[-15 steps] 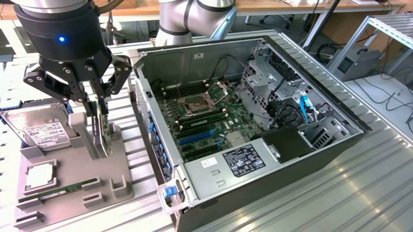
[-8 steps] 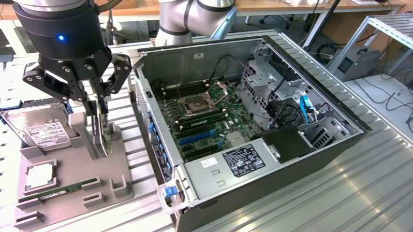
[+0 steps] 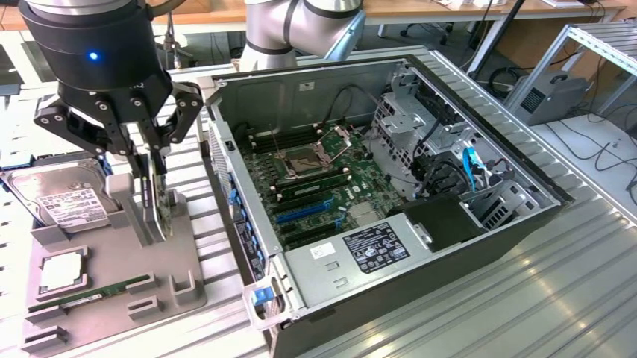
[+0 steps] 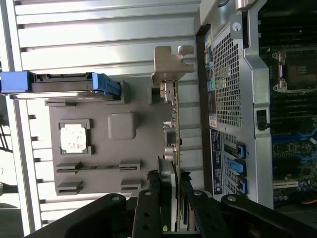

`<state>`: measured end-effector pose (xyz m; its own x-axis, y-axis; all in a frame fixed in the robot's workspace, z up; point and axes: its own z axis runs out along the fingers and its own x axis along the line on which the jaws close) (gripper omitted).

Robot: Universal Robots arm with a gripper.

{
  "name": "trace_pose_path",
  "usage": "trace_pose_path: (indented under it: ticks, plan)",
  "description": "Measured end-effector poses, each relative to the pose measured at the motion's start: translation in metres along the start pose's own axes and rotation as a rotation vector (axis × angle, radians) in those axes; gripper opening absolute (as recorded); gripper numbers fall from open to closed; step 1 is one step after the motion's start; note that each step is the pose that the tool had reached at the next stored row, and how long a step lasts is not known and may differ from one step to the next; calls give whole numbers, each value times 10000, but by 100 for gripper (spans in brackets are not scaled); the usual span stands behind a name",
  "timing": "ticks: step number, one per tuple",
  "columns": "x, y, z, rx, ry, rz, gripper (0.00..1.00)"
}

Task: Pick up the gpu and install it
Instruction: 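Pick up the gpu and move the gpu toward the slot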

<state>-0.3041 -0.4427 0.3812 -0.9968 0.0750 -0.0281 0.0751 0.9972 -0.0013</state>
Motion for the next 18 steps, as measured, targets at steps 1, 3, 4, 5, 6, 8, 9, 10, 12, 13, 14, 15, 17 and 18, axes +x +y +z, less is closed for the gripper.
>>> trace_pose_path:
  ticks: [1,3,4,5,6,8,9,10,12,13,14,15,17,18]
  plan:
    - [0,0,-2,0,0,0,27]
    - [0,0,-7,1,0,0,27]
    - [0,0,-9,0,0,0,27]
    - [0,0,-11,0,0,0,27]
    - [0,0,-14,1,1,0,27]
    - [-1,0,-19,1,0,0,27]
    - [0,0,-21,0,0,0,27]
    - [-1,0,-23,0,0,0,27]
    - [-1,0,-28,0,0,0,27]
    - [-1,0,-29,0,0,0,27]
    - [-1,0,-32,0,0,0,27]
    - [-1,0,-34,0,0,0,27]
    - [-1,0,-39,1,0,0,27]
    - [-1,0,-42,1,0,0,27]
